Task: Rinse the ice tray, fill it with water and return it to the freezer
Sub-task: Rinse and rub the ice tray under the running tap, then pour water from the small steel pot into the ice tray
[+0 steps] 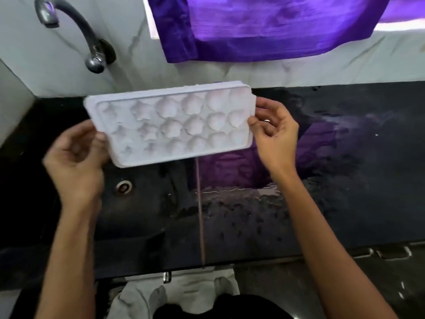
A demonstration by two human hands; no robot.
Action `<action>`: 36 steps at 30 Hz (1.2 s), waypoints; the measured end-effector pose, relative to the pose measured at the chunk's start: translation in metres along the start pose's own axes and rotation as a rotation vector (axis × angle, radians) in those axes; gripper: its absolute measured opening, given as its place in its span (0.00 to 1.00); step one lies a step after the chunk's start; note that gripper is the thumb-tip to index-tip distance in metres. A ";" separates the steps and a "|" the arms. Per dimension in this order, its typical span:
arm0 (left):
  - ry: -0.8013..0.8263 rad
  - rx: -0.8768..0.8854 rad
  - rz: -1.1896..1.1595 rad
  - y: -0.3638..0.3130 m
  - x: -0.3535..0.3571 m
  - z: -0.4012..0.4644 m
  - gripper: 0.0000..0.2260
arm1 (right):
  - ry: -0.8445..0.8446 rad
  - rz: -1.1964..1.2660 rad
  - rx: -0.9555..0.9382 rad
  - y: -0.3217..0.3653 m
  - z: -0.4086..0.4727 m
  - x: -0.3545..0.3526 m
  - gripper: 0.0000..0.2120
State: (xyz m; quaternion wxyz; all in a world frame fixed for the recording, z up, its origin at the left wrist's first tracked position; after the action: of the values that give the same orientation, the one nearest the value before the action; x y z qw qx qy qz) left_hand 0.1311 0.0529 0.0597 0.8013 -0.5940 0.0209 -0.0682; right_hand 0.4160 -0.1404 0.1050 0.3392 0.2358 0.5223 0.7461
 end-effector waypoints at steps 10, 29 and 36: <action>0.460 -0.389 0.222 0.056 0.138 -0.082 0.21 | 0.078 -0.214 0.534 -0.112 0.001 -0.120 0.12; 0.619 -0.534 0.326 0.080 0.157 -0.090 0.17 | 0.123 -0.237 0.735 -0.151 -0.004 -0.141 0.18; 0.569 -0.411 0.536 0.070 0.161 -0.079 0.21 | 0.221 -0.330 0.724 -0.150 0.010 -0.145 0.18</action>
State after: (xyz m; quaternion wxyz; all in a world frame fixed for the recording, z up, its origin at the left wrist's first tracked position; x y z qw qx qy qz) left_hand 0.2871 -0.0231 -0.0229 0.6183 -0.6720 0.4073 -0.0131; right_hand 0.5571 -0.2094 -0.0323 0.2914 0.1714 0.8150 0.4706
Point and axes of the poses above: each hand's wrist, its own z-axis towards the middle knuckle, its own x-axis out of the palm, y = z × x, the point moved 4 cm from there along z, towards the middle knuckle, and after that the axes turned 5 degrees about y, right-handed, at the moved point
